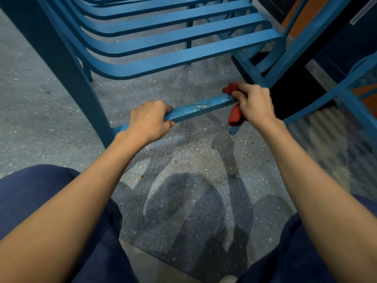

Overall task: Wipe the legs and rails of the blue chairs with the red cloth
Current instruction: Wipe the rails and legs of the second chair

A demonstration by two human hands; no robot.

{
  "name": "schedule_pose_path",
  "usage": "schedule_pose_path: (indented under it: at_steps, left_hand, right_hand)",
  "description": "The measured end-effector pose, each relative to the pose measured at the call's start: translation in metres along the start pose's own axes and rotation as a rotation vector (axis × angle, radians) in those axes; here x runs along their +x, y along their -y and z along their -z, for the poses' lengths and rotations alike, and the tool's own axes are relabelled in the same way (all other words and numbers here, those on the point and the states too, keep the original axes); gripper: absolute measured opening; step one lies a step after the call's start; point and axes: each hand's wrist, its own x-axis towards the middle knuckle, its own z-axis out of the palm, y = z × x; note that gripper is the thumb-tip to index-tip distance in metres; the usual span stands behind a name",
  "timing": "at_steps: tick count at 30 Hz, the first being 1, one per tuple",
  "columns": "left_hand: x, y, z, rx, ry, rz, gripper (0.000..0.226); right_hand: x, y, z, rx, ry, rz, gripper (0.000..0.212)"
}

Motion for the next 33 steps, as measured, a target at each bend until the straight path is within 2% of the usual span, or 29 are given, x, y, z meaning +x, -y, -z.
schedule_pose_path:
  at_steps: [4,10,14,16,21,26,29,33]
  left_hand:
    - [0.0,0.004,-0.001,-0.013,0.002,-0.007,0.035]
    - [-0.001,0.01,0.0,-0.077,0.03,-0.03,0.044]
    - [-0.001,0.018,0.005,-0.148,0.123,-0.044,0.077]
    - [-0.002,0.022,0.008,-0.16,0.136,-0.04,0.083]
    - [-0.002,0.025,0.01,-0.122,0.119,-0.044,0.049]
    - [-0.002,0.026,0.008,-0.106,0.093,-0.045,0.045]
    - [-0.003,0.026,0.009,-0.105,0.084,-0.057,0.046]
    - [-0.006,0.025,0.008,-0.079,0.046,-0.082,0.043]
  right_hand:
    - [-0.005,-0.01,-0.001,0.094,0.017,0.073,0.028]
    - [0.019,-0.028,0.018,0.022,-0.034,-0.084,0.032]
    - [0.024,-0.016,0.012,-0.021,-0.062,-0.159,0.03]
    - [0.02,-0.014,0.01,-0.015,-0.066,-0.169,0.029]
    - [-0.001,0.0,-0.003,0.048,-0.084,-0.034,0.026]
    - [-0.017,0.006,-0.014,0.104,-0.019,0.098,0.028]
    - [-0.008,0.0,-0.002,0.088,0.002,0.086,0.027]
    - [0.012,-0.002,0.005,0.023,-0.031,-0.045,0.025]
